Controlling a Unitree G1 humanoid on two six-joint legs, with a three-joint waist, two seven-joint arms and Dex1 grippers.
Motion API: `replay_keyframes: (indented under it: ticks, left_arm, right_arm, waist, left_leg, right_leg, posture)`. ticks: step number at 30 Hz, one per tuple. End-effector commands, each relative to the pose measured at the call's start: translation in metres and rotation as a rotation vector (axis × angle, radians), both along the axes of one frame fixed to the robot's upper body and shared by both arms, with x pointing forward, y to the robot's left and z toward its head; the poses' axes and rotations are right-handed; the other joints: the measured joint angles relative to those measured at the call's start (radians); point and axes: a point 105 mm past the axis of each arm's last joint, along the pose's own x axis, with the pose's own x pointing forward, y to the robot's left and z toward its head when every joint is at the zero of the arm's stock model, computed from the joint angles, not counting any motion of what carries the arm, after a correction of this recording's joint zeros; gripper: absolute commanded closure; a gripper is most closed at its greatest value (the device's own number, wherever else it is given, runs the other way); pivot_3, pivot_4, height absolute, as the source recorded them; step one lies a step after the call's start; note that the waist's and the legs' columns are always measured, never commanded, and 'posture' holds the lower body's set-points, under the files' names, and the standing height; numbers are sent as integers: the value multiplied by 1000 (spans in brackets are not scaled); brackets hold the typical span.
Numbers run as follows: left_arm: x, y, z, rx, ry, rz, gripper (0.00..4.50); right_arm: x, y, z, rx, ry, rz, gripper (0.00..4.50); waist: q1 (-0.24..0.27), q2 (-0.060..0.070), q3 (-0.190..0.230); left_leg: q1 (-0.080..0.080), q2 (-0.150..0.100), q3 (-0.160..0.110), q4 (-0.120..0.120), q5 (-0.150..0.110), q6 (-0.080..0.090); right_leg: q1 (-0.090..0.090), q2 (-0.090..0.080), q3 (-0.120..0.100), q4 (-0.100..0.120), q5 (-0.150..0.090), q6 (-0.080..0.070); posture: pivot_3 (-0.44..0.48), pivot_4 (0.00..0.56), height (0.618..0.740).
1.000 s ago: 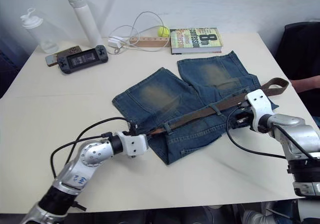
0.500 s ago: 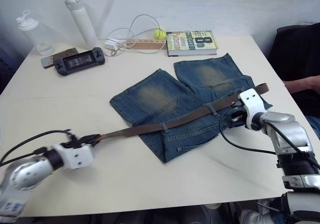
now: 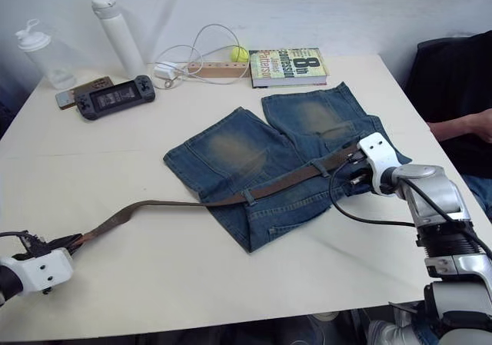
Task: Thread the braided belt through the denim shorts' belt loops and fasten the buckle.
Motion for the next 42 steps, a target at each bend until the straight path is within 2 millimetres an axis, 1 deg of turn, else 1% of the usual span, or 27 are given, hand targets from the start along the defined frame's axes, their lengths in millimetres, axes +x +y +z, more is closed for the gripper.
replay_keyframes:
  ticks: [1,2,4,5,7,10,11,12,13,14,15,17,18,20,21,22,24,26,27,29,30,32,35,37,39,41,42]
  left_arm:
    - [-1,-2,7,-263,-28,65,4500]
    - [-1,-5,9,-323,-30,65,4500]
    - [-10,-27,6,-531,97,-22,3612]
    - [-14,-35,7,-593,136,-58,3344]
    - [-15,-42,19,-723,172,-90,2477]
    - [-17,-46,40,-856,285,-125,1231]
    - [-17,-48,48,-894,321,-140,831]
    - [-15,-51,57,-912,341,-160,342]
    - [-13,-55,67,-933,358,-189,0]
    - [-11,-58,73,-945,367,-208,0]
    - [-7,-63,82,-957,376,-233,0]
    - [0,-74,98,-980,386,-280,0]
    - [3,-78,105,-989,390,-301,0]
    - [14,-110,124,-1017,427,-424,0]
    - [18,-133,127,-1039,478,-509,0]
    - [20,-150,130,-1049,519,-565,0]
    - [24,-174,121,-1010,598,-633,0]
    - [33,-212,104,-992,673,-720,0]
    - [40,-231,94,-941,678,-749,0]
    - [51,-258,80,-853,674,-785,0]
    - [54,-267,76,-822,674,-798,0]
    - [73,-286,67,-766,591,-807,0]
    - [72,-319,51,-684,621,-903,0]
    - [69,-335,41,-621,649,-958,0]
    - [68,-348,29,-602,696,-964,0]
    - [62,-353,10,-522,749,-989,0]
    - [61,-356,5,-528,773,-988,0]
  right_arm:
    - [-1,8,0,18,15,34,4462]
    - [-1,9,2,24,13,37,4462]
    - [-3,16,12,60,6,80,4500]
    - [-4,19,15,75,6,93,4500]
    - [-4,20,25,95,-4,104,4500]
    - [-18,24,37,118,37,185,3592]
    - [-22,23,43,123,37,202,3194]
    - [-24,21,50,125,33,213,2651]
    - [-27,20,57,121,22,226,2123]
    - [-28,19,62,117,16,235,1630]
    - [-28,18,70,116,0,240,1290]
    - [-30,18,83,120,-23,260,273]
    - [-32,18,89,122,-31,274,65]
    - [-42,27,103,144,-41,352,65]
    - [-53,37,107,172,-13,417,65]
    - [-62,44,108,190,12,462,65]
    - [-74,54,108,219,60,514,65]
    - [-87,63,109,227,80,560,65]
    - [-94,67,111,228,82,585,65]
    - [-106,69,115,215,69,614,65]
    - [-110,69,116,203,59,622,65]
    - [-125,70,120,180,41,669,65]
    - [-143,67,120,116,9,703,65]
    - [-150,61,117,116,33,662,65]
    - [-154,55,117,135,53,614,65]
    - [-158,53,119,133,49,587,65]
    - [-159,52,120,131,45,578,65]
  waist:
    - [-2,2,1]
    - [-3,3,2]
    - [-3,3,2]
    - [-3,4,3]
    - [-2,7,4]
    - [1,11,8]
    - [2,13,9]
    - [2,14,9]
    - [2,16,10]
    - [4,17,11]
    - [4,17,11]
    - [3,17,11]
    - [4,18,12]
    - [14,19,12]
    - [14,18,12]
    - [22,20,13]
    - [25,21,13]
    - [27,23,12]
    - [27,23,12]
    - [32,21,12]
    - [32,20,12]
    - [34,20,13]
    - [52,18,14]
    - [58,17,14]
    - [55,17,14]
    - [54,17,14]
    - [53,17,14]
  left_leg:
    - [0,0,0,0,0,0]
    - [0,0,0,0,0,0]
    - [-1,0,1,0,0,-1]
    - [-2,1,1,0,0,-2]
    - [-2,1,1,0,0,-2]
    - [-3,1,0,0,1,-2]
    - [-3,1,0,0,1,-2]
    - [-4,1,0,0,1,-2]
    - [-4,1,0,0,1,-2]
    - [-4,1,0,0,1,-2]
    - [-4,0,0,0,1,-2]
    - [-4,0,0,0,0,-2]
    - [-4,0,0,0,0,-2]
    - [-5,0,-1,0,0,-2]
    - [-6,0,-1,0,1,-2]
    - [-6,0,-1,0,1,-2]
    - [-6,0,-1,1,1,-2]
    - [-6,0,-1,1,1,-2]
    - [-6,-1,0,1,1,-2]
    - [-12,-1,-1,6,1,-2]
    - [-18,-1,-1,9,1,-2]
    - [-24,-1,0,16,1,-1]
    - [-24,-1,2,19,1,-1]
    - [-24,-1,2,20,1,-1]
    - [-23,-2,2,20,1,-1]
    - [-23,-2,3,20,1,0]
    - [-23,-2,3,20,2,0]
  right_leg:
    - [0,0,0,0,0,0]
    - [0,0,0,0,0,0]
    - [-1,0,0,0,0,0]
    - [-2,0,0,0,0,0]
    - [-2,0,0,-1,0,0]
    - [-3,0,-1,-1,0,0]
    - [-3,0,-1,-1,0,-1]
    - [-3,0,-1,0,0,-1]
    - [-4,0,-1,-1,-1,-1]
    - [-3,0,-1,-1,-1,-1]
    - [-4,0,-1,-1,-1,-1]
    - [-4,0,-1,-2,-1,-1]
    - [-4,0,-1,-2,-1,-1]
    - [-4,0,-2,-2,-1,-1]
    - [-5,0,-1,-2,0,-1]
    - [-5,0,-2,-2,0,-1]
    - [-5,0,-1,-2,0,0]
    - [-4,0,-2,0,0,0]
    - [-5,0,-2,0,0,0]
    - [-7,1,-3,1,1,2]
    - [-12,1,-3,2,2,3]
    - [-19,1,-3,8,2,3]
    - [-19,1,-3,5,2,3]
    - [-18,1,-3,6,2,4]
    - [-17,1,-2,7,3,5]
    - [-17,0,-1,7,3,5]
    - [-17,0,-1,7,3,5]
  posture:
    - [0,150,734]
    - [0,150,734]
    - [0,150,734]
    - [0,150,734]
    - [0,150,734]
    - [0,150,734]
    - [0,150,734]
    - [0,150,734]
    - [0,150,734]
    - [0,150,734]
    - [0,150,734]
    - [0,150,734]
    - [0,150,734]
    - [0,150,734]
    - [0,150,734]
    - [0,150,734]
    - [0,150,734]
    - [0,150,734]
    - [0,150,734]
    - [0,150,734]
    - [0,150,734]
    - [0,150,734]
    - [0,150,734]
    - [0,150,734]
    - [0,150,734]
    - [0,150,734]
    - [0,150,734]
